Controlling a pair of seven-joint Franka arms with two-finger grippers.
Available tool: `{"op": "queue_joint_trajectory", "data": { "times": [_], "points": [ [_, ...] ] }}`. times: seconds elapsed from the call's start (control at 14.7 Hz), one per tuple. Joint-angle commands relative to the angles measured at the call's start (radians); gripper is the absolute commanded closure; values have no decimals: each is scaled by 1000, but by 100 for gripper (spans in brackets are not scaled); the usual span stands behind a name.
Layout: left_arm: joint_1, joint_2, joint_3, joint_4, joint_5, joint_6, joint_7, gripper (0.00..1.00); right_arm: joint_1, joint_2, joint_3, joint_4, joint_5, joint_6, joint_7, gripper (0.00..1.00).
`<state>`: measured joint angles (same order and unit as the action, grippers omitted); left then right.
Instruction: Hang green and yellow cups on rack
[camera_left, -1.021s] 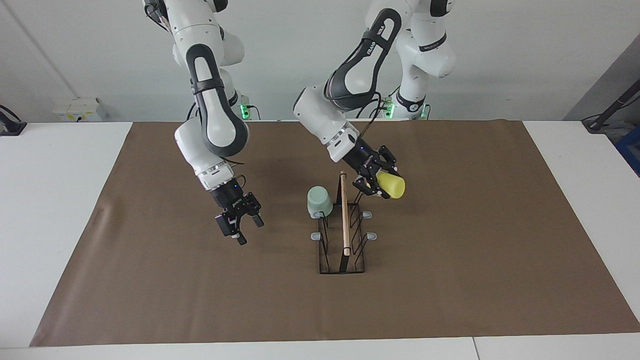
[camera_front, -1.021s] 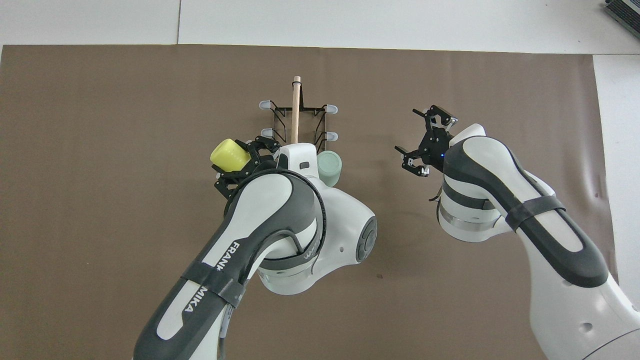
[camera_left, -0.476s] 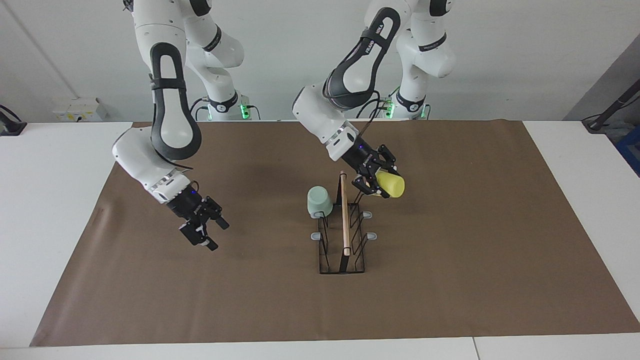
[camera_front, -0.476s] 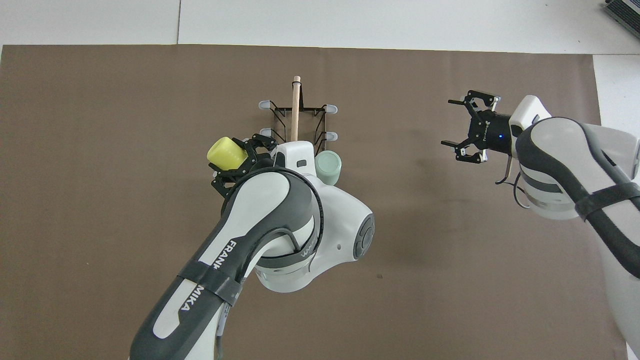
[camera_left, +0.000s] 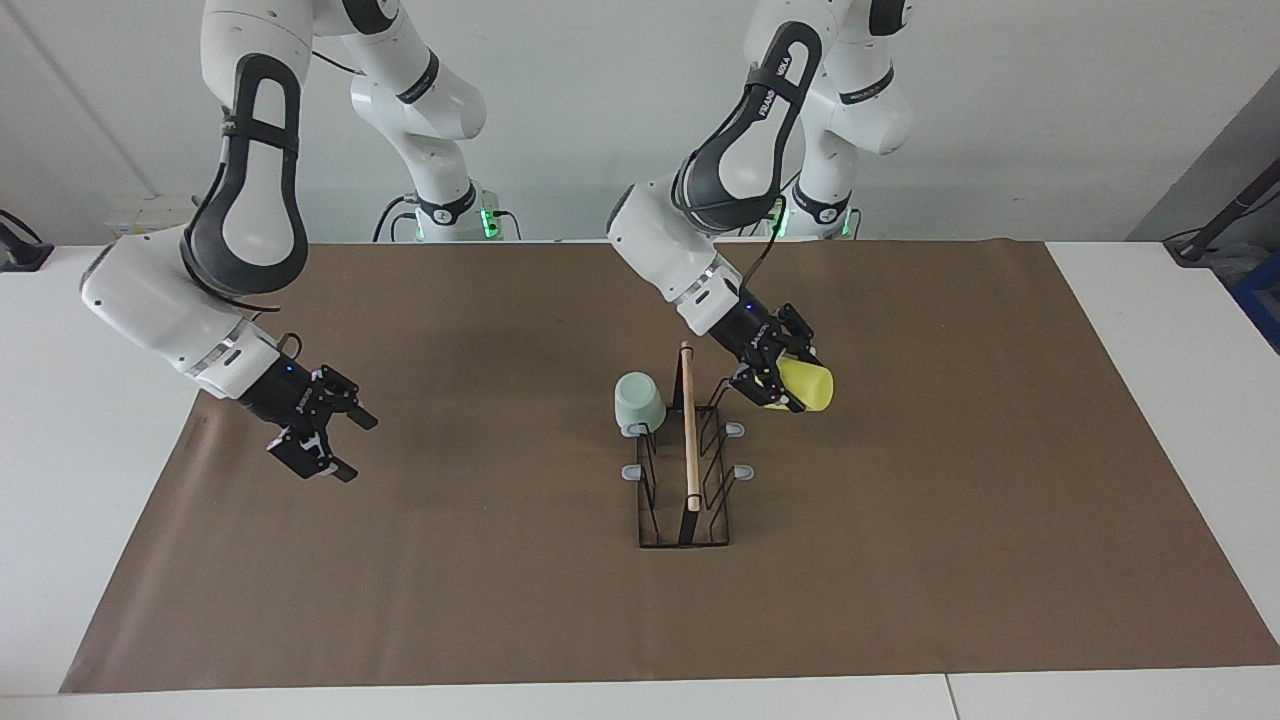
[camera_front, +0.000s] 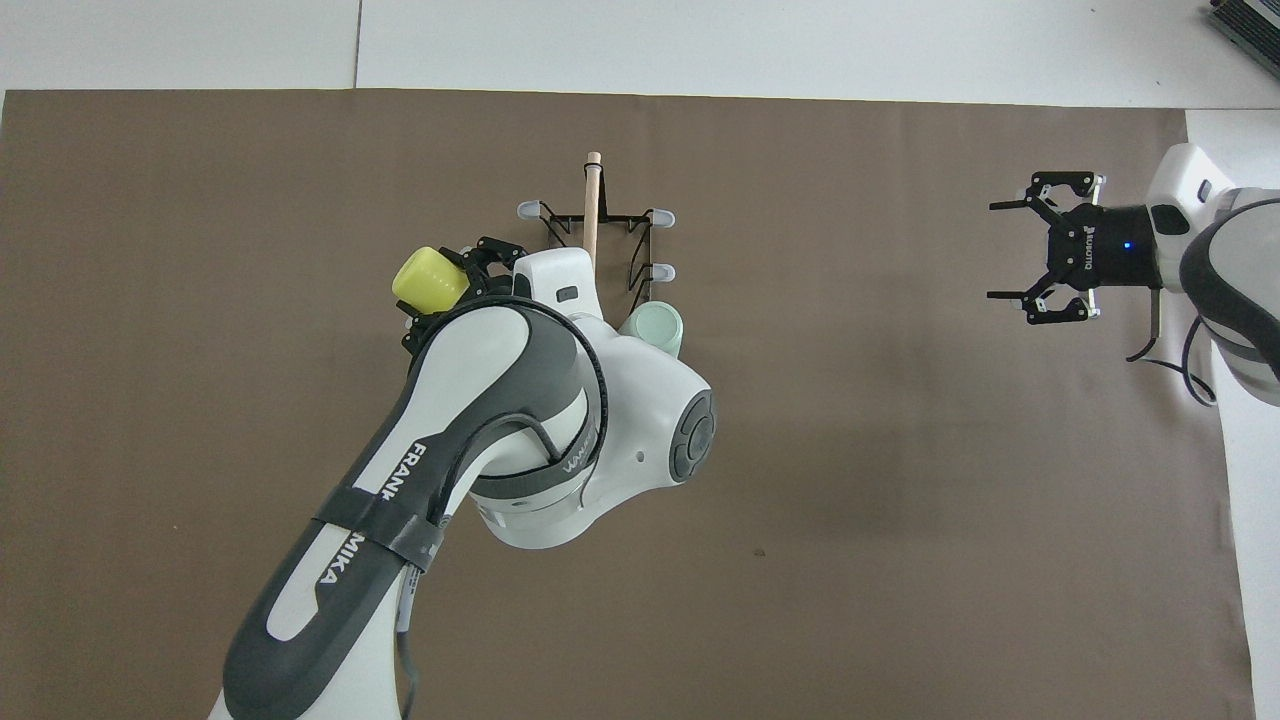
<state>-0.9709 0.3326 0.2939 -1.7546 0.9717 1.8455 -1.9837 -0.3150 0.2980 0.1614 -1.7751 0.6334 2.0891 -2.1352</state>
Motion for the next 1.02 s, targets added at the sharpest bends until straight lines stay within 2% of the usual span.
{"op": "queue_joint_trajectory", "data": {
  "times": [0.0,0.41,0.95],
  "points": [
    [-8,32,-1,30,7,11,-43,100,-19,-3,6,81,-145,-139,185,0],
    [-51,36,-4,30,1,-11,-58,100,25,-157,20,108,-403,-300,613,0],
    [-107,57,-4,20,-7,-39,-60,100,45,-211,23,109,-417,-452,1128,0]
  ]
}}
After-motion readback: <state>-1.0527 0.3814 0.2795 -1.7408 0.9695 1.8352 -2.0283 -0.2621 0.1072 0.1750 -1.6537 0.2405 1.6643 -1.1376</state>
